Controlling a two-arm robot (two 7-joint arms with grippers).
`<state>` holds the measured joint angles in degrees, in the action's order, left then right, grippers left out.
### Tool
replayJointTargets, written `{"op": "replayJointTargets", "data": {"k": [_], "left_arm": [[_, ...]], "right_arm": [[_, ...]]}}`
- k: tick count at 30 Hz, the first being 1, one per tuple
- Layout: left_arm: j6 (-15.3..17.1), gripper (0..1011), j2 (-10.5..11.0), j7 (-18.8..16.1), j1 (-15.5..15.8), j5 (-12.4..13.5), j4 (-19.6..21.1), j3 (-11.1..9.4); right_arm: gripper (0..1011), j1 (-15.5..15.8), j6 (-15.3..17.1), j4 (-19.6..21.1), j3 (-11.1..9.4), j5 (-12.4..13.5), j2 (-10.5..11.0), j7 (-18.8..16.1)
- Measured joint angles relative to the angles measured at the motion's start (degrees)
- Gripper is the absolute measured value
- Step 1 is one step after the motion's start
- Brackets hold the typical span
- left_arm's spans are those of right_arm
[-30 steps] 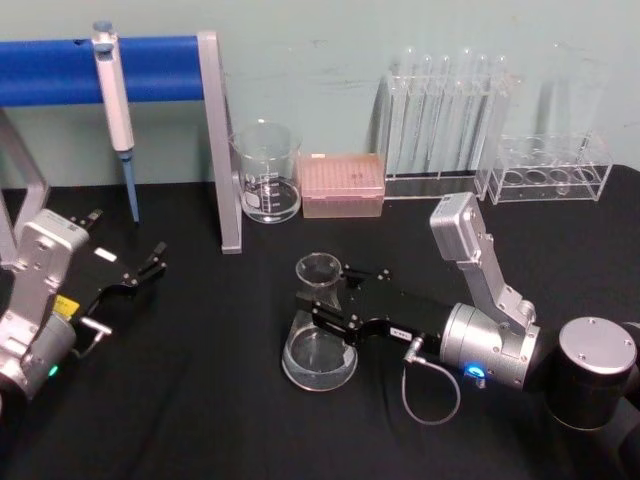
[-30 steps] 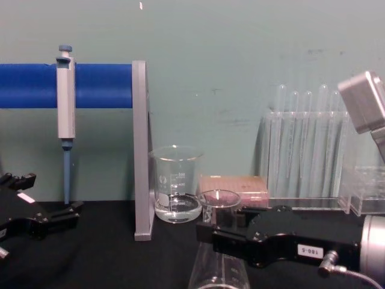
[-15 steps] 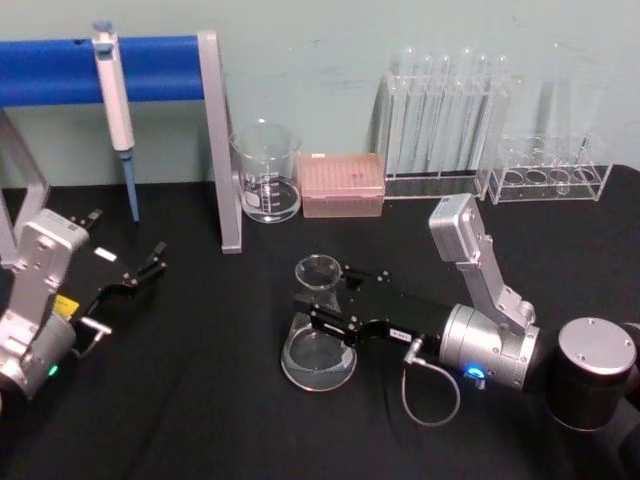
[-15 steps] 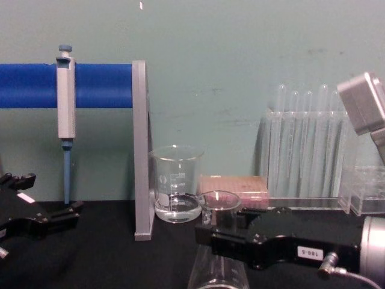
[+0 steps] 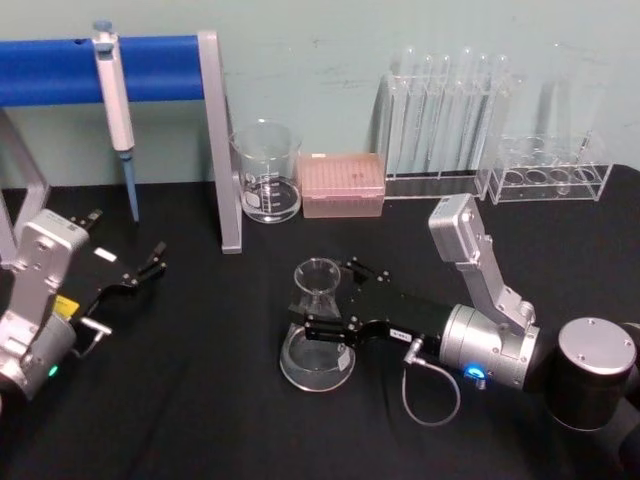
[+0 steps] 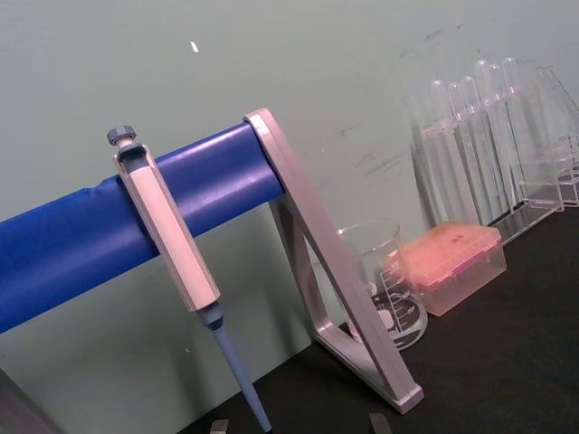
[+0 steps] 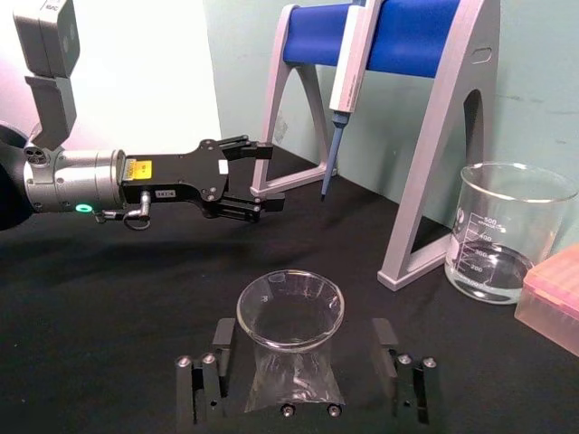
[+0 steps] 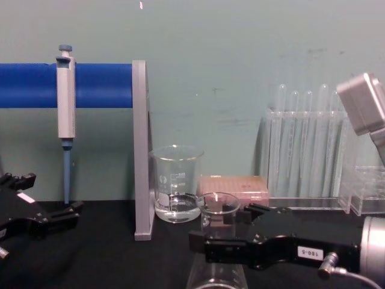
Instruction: Grasp the erlenmeyer flask with one hand, shake it three times, then place it back.
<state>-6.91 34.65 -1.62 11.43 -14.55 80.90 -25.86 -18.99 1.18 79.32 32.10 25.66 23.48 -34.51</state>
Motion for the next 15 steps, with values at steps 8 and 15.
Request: {"op": "replayJointTargets", "data": {"k": [8,15], "left_arm": [[0.0,1001,0.0,0.0,0.0,0.0,0.0,0.0],[0.0,1001,0.0,0.0,0.0,0.0,0.0,0.0]], "right_arm": [[1003,0.0,0.0,0.0,0.0,0.0,0.0,0.0],[1003,0.0,-0.1,0.0,0.0,0.0,0.0,0.0]]}}
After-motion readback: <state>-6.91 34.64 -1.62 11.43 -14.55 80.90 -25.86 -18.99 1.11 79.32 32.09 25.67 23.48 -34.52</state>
